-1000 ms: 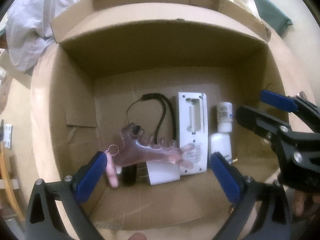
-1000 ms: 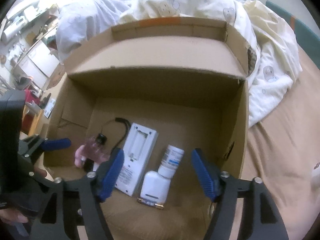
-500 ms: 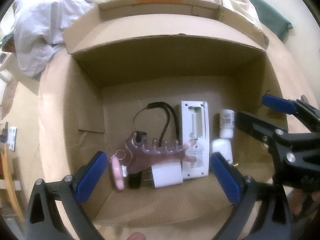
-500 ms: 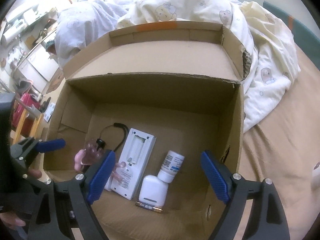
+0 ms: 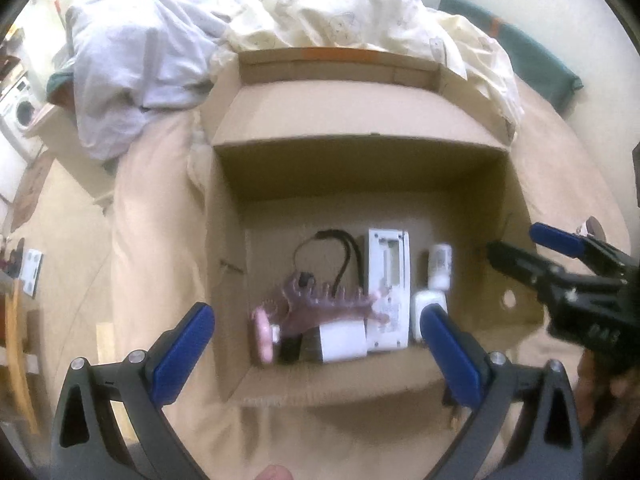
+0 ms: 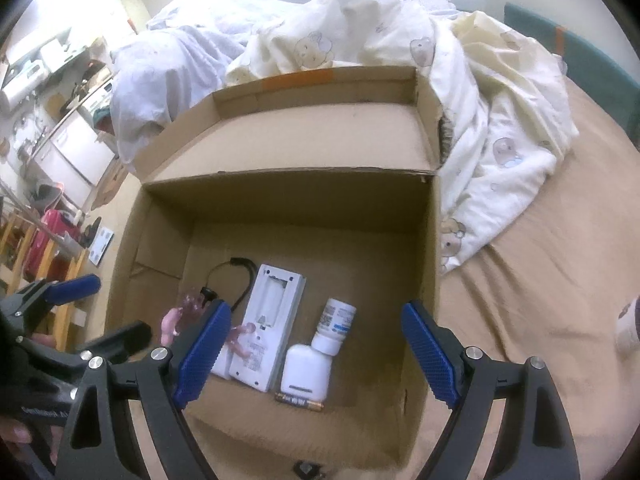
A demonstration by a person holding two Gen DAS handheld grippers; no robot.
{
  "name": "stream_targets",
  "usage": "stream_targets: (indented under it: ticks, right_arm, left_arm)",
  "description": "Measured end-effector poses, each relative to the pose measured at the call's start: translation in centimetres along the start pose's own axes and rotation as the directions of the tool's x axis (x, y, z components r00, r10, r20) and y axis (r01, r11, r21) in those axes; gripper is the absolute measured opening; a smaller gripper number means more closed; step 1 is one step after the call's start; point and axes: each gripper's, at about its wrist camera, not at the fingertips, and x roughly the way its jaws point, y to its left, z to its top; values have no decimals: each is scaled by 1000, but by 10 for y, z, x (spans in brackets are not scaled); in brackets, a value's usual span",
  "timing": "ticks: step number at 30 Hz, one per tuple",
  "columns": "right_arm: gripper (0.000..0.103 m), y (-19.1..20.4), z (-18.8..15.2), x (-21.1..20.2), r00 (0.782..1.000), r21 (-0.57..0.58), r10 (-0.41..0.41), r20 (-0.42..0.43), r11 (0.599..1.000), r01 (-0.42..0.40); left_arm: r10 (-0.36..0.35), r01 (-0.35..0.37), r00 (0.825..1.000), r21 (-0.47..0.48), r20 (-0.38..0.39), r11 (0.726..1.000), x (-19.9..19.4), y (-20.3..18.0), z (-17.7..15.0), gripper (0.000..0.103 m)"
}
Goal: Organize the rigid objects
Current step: 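Lift both open grippers out of the box toward the items on the bed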
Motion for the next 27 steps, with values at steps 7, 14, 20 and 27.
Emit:
stream_targets:
  ticks: [7, 14, 20, 27]
  right_arm:
    - [92, 0, -11, -29, 1000, 24, 9, 1, 1000, -9]
    - [92, -1, -43, -45, 999, 50, 23, -33, 999, -21]
    - [92, 1, -70, -50, 998, 70, 28, -65, 997, -24]
    - [92, -6, -95, -35, 993, 123, 34, -113, 992, -20]
  left_arm:
    - [6, -6, 1000, -18, 8, 1000, -26, 7, -21, 102]
    - [-9, 3, 999, -107, -48, 994, -24, 25, -52, 102]
    - [-2, -9, 996, -138, -84, 990, -11, 28, -74, 102]
    - [34, -45, 994, -110, -103, 993, 6, 24, -86, 102]
